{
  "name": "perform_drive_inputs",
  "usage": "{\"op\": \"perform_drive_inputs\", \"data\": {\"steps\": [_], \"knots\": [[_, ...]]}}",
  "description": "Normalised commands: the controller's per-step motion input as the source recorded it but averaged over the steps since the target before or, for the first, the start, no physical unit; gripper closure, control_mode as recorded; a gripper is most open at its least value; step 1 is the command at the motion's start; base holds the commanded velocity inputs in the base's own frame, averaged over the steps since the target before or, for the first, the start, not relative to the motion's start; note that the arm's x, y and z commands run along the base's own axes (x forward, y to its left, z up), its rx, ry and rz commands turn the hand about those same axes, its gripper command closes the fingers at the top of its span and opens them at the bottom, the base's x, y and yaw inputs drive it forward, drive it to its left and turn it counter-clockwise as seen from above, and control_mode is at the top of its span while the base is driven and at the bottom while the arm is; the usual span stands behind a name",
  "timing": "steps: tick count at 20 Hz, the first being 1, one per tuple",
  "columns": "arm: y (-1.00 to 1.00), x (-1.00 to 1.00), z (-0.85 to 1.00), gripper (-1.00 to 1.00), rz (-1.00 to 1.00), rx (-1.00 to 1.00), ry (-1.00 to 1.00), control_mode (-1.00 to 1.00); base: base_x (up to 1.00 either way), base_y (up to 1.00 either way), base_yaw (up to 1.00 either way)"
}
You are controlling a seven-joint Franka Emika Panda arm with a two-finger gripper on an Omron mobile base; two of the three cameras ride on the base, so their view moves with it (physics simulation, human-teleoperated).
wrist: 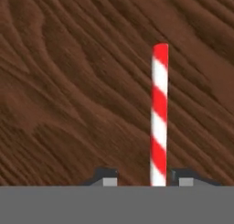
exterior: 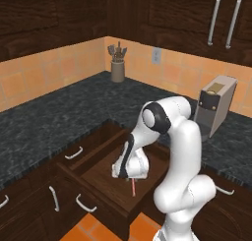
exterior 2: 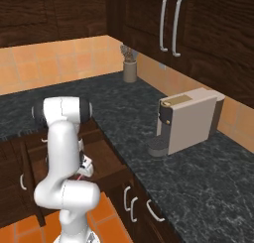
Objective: Take a straw from the drawer in front and place it inside the glass cup on the dining counter.
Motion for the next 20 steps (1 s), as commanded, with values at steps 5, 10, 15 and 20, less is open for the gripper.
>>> {"op": "perform_drive_inputs", "data": {"steps": [5, 10, 15, 20], "knots": [[0.03, 0.0, -0.02, 1.0, 0.0, 0.04, 0.0, -1.0, 0.0, 0.0, 0.0], [0.01, -0.06, 0.07, 1.0, -0.01, 0.02, -0.01, -1.0, 0.0, 0.0, 0.0], [0.12, -0.19, 0.33, 1.0, -0.04, 0.0, -0.04, -1.0, 0.0, 0.0, 0.0], [0.11, -0.11, 0.76, 1.0, -0.05, 0.0, -0.12, -1.0, 0.0, 0.0, 0.0]]}}
